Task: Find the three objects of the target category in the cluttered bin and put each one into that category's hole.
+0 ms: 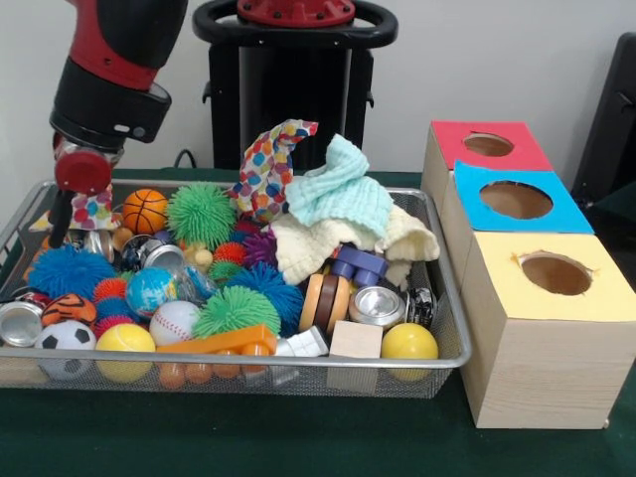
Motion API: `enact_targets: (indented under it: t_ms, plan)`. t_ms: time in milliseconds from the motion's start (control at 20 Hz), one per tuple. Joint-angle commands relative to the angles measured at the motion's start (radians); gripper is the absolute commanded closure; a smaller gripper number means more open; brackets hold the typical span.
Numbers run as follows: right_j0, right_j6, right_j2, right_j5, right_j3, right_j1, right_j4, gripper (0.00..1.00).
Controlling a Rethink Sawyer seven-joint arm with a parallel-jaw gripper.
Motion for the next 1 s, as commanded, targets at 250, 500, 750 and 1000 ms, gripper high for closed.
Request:
enact_targets:
  t_ms: [250, 500, 750, 1000]
  plan:
    - [0.030, 0.115, 0.140, 0.221, 0.003, -0.016, 0.036, 0.00]
    - [0.096, 0.115, 0.067, 0.358, -0.091, 0.015, 0.065, 0.00]
    - [0.064, 0.098, 0.085, 0.390, -0.144, 0.023, 0.053, 0.00]
    - [0.031, 0.100, 0.093, 0.326, -0.152, 0.048, 0.035, 0.00]
